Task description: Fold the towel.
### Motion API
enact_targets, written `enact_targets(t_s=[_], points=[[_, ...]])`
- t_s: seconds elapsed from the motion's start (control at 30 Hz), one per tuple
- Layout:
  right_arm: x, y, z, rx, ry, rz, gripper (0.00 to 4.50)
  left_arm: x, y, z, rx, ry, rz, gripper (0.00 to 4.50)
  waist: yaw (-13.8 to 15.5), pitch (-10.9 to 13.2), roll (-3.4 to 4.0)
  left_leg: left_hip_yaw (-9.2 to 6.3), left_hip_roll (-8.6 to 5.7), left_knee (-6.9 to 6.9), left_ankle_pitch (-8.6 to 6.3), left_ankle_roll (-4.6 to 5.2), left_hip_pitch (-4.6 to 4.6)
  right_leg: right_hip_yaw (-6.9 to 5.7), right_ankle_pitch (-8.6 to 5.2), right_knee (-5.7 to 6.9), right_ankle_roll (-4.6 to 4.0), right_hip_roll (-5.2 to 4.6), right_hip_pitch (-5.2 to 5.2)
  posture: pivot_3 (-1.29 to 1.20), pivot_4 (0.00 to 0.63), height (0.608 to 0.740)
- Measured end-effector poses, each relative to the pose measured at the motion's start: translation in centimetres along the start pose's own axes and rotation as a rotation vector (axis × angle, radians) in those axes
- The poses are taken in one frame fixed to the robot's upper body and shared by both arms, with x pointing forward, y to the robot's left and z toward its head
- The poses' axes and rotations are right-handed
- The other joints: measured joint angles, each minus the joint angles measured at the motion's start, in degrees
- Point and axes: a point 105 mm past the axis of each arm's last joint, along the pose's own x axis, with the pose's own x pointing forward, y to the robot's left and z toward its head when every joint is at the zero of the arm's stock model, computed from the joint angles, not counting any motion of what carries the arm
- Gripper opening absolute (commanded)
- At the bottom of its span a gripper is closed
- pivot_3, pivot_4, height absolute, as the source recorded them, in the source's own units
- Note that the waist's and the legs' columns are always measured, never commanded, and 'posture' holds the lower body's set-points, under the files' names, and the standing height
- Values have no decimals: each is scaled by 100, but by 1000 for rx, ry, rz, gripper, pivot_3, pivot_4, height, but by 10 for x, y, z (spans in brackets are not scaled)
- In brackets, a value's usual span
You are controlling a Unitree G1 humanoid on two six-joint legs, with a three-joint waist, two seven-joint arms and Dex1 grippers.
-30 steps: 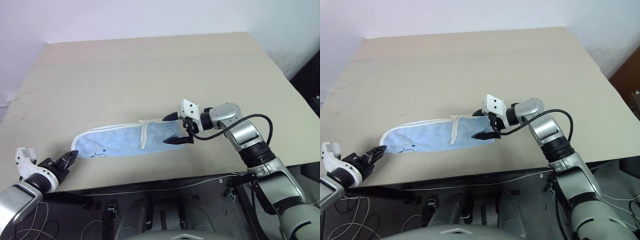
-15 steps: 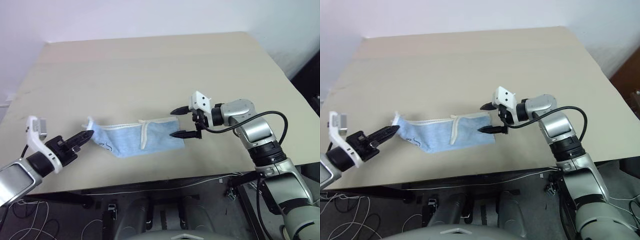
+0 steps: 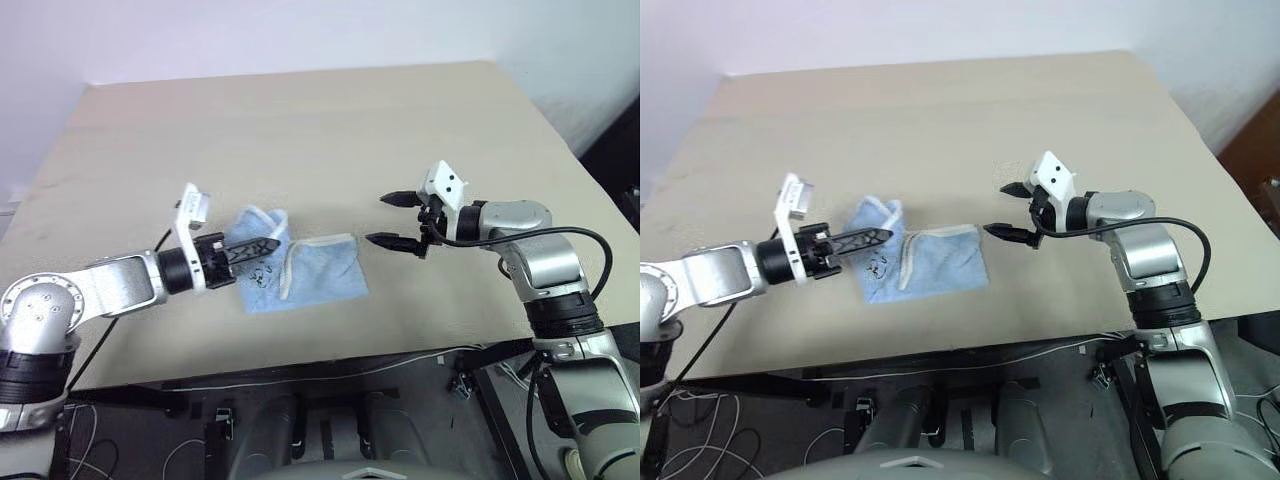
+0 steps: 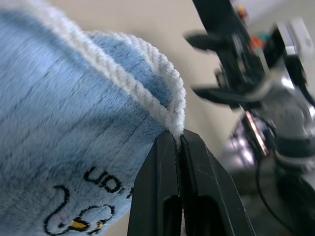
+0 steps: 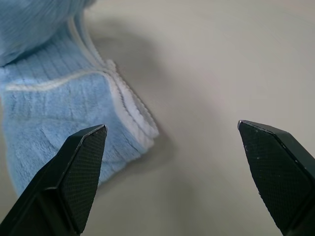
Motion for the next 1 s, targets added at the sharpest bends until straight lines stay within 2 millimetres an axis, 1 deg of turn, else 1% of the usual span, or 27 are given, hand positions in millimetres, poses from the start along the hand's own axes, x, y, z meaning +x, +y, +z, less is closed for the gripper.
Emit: enact_targets(t_s=[0.23,0.4,0.5,0.57,0.77,1.0], points=[[-9,-1,-2,19,-5,-65,4500,29,-6,-3,47,157,-81,32,2,1,-3,-1,-1,13,2,2,1,-1,0,4,1,0,8,0,150,740],[-13,-2,-6,29,7,-100,4500,43,-8,-1,62,196,-124,32,-2,1,-3,-1,0,14,3,3,1,-1,1,5,3,1,7,0,150,740],[-17,-2,-7,28,15,-115,4500,57,-9,2,62,203,-147,32,15,2,-5,-2,0,23,3,3,0,-4,2,5,4,1,11,0,150,740],[-18,-2,-8,27,17,-122,4500,65,-11,-1,77,232,-155,32,14,2,-5,-2,-1,27,2,4,0,-4,2,5,5,1,15,0,150,740],[-21,-3,-12,40,36,-139,4500,77,-14,-4,107,270,-194,32,-3,3,-6,-2,0,30,2,4,1,-4,3,9,5,1,15,0,150,740],[-22,-3,-15,42,45,-150,4500,80,-17,-12,139,319,-229,32,2,3,-6,-2,0,35,0,5,0,-3,3,9,5,0,16,0,150,740]])
